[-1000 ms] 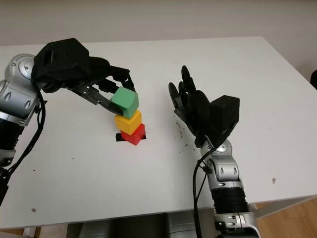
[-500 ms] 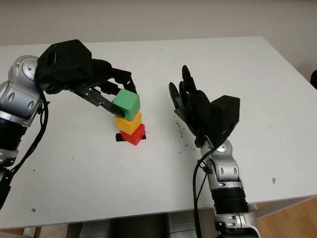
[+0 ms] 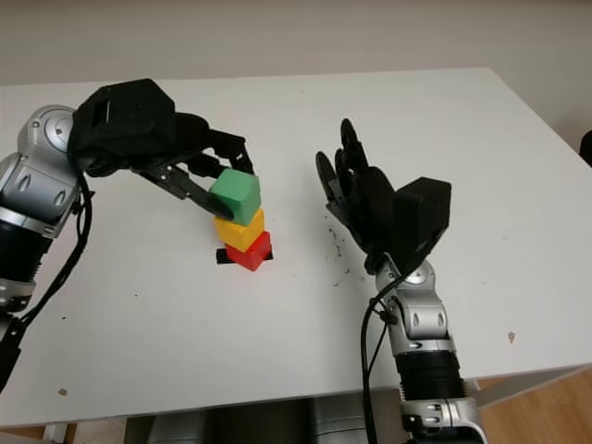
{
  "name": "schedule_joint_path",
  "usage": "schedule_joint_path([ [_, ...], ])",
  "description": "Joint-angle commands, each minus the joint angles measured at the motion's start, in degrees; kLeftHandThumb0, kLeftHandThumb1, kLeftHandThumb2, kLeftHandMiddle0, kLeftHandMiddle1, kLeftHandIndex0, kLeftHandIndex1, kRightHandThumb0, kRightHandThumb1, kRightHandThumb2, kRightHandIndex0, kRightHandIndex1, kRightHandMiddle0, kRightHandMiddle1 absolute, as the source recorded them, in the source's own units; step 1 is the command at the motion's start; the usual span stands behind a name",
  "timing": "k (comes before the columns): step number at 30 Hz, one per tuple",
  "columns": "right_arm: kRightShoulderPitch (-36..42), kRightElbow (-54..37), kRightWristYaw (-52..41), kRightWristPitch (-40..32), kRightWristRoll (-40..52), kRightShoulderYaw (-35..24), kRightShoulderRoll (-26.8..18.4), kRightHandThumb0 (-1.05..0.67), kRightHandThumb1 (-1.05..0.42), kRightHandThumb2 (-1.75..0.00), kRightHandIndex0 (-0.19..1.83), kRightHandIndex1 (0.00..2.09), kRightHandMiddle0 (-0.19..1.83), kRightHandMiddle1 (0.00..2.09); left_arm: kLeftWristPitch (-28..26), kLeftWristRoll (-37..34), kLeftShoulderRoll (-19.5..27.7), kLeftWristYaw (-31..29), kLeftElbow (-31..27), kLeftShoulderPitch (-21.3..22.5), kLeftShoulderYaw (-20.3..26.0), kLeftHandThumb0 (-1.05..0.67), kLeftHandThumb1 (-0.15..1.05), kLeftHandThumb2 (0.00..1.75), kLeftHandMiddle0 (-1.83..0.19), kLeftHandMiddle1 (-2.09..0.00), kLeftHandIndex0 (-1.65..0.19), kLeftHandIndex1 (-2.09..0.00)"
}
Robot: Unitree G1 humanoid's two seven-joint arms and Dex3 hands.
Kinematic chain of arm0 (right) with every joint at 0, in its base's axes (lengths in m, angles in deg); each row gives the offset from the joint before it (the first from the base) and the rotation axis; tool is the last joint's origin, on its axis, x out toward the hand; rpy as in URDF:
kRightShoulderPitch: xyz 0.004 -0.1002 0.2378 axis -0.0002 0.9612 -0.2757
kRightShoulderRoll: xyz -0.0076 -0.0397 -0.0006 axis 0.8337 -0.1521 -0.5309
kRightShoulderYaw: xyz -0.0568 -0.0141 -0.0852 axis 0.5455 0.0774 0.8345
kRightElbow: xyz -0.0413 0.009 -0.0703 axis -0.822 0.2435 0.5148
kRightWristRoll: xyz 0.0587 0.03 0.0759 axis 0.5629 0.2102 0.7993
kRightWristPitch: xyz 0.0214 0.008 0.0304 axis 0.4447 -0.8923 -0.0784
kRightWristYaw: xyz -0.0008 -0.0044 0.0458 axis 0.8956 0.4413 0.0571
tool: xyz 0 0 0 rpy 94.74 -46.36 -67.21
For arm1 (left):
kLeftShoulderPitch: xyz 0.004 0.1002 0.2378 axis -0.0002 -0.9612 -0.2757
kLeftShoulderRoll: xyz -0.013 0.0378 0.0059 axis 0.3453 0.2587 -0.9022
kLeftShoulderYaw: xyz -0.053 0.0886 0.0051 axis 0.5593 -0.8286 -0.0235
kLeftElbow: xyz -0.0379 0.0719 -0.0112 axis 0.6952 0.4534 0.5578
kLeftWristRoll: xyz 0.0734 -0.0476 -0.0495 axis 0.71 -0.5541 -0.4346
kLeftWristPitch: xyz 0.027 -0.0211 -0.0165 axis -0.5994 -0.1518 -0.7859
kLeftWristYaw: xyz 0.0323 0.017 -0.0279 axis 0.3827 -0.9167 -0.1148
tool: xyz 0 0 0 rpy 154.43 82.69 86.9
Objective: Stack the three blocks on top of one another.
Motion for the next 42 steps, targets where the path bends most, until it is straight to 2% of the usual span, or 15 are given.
schedule_joint_path([
  [1, -0.2, -0.3, -0.2, 0.3, 0.2, -0.3, -0.4, -0.66, -1.05, -0.46, -0.19, 0.00, -0.19, 0.00, -0.6, -0.6, 0.1, -0.5, 0.0, 0.4, 0.5, -0.62, 0.87, 0.05, -0.02, -0.03, -0.09, -0.28],
  [5, -0.4, 0.1, -0.5, 0.6, -0.1, -0.2, -0.6, -0.66, -1.05, -0.46, -0.19, 0.00, -0.19, 0.00, -1.2, -1.3, 0.4, -0.9, -0.3, 0.3, 0.8, -0.61, 0.85, 0.04, 0.10, -0.02, -0.02, -0.12],
  [12, -0.6, 0.6, -0.7, 0.7, 0.1, -0.5, -0.7, -0.66, -1.05, -0.46, -0.19, 0.00, -0.19, 0.00, 0.2, -3.7, 1.0, -1.5, -0.9, -0.3, 1.6, -0.64, 0.82, 0.05, 0.18, -0.03, 0.06, -0.05],
  [18, -0.8, 0.8, -0.6, 0.5, -0.1, -0.5, -0.7, -0.66, -1.05, -0.46, -0.19, 0.00, -0.19, 0.00, -0.1, -5.3, 2.8, -3.3, -3.3, -0.4, 2.7, -0.79, 0.84, 0.06, 0.19, 0.00, 0.19, 0.00],
  [20, -0.8, 1.0, -0.7, 0.7, 0.0, -0.6, -0.7, -0.66, -1.05, -0.46, -0.19, 0.00, -0.19, 0.00, 0.5, -6.7, 4.0, -2.5, -4.7, -1.3, 5.2, -0.94, 0.92, 0.09, 0.19, 0.00, 0.19, 0.00],
  [22, -0.8, 1.2, -0.8, 1.1, 0.1, -0.7, -0.7, -0.66, -1.05, -0.46, -0.19, 0.00, -0.19, 0.00, 0.7, -8.5, 4.6, -1.1, -5.8, -2.4, 8.3, -0.99, 0.97, 0.08, 0.19, 0.00, 0.19, 0.00],
  [23, -0.8, 1.3, -0.8, 1.1, 0.1, -0.8, -0.7, -0.66, -1.05, -0.46, -0.19, 0.00, -0.19, 0.00, 1.6, -10.3, 4.6, 0.7, -6.4, -3.7, 11.1, -0.99, 1.00, 0.09, 0.19, 0.00, 0.19, 0.00],
  [24, -0.8, 1.4, -0.7, 1.0, 0.1, -0.8, -0.6, -0.66, -1.05, -0.46, -0.19, 0.00, -0.19, 0.00, 1.5, -12.2, 4.3, 2.5, -7.3, -5.2, 14.0, -0.99, 1.03, 0.18, 0.19, 0.00, 0.19, 0.00],
  [28, -0.9, 1.6, -0.9, 1.0, 0.4, -0.9, -0.4, -0.67, -1.05, -0.47, -0.19, 0.00, -0.19, 0.00, -3.8, -18.3, 1.3, 12.0, -13.5, -11.7, 22.7, -0.98, 1.05, 0.39, 0.19, 0.00, 0.19, 0.00],
  [30, -0.8, 1.8, -1.1, 1.5, 0.4, -0.9, -0.4, -0.67, -1.05, -0.49, -0.19, 0.00, -0.19, 0.00, -6.2, -21.7, -1.5, 17.2, -17.1, -15.4, 26.9, -0.92, 1.05, 0.54, 0.19, 0.00, 0.19, 0.00],
  [35, -0.9, 3.2, -1.8, 3.6, 0.2, -1.0, -0.7, -0.66, -1.05, -0.57, -0.19, 0.00, -0.19, 0.00, -6.2, -27.2, -6.2, 25.8, -20.8, -21.9, 32.7, -0.86, 1.05, 0.62, 0.19, 0.00, 0.19, 0.00],
  [40, -1.4, 6.0, -2.9, 6.8, 0.3, -1.2, -0.9, -0.72, -1.05, -0.63, -0.19, 0.00, -0.19, 0.00, -1.4, -28.2, -9.9, 31.7, -21.8, -27.9, 34.5, -0.84, 1.05, 0.66, 0.19, 0.00, 0.19, 0.00],
  [42, -1.6, 6.7, -3.0, 7.0, 0.6, -1.4, -0.7, -0.73, -1.05, -0.63, -0.19, 0.00, -0.19, 0.00, 2.4, -27.5, -11.6, 33.8, -21.2, -30.6, 34.2, -0.84, 1.05, 0.68, 0.19, 0.00, 0.19, 0.00],
])
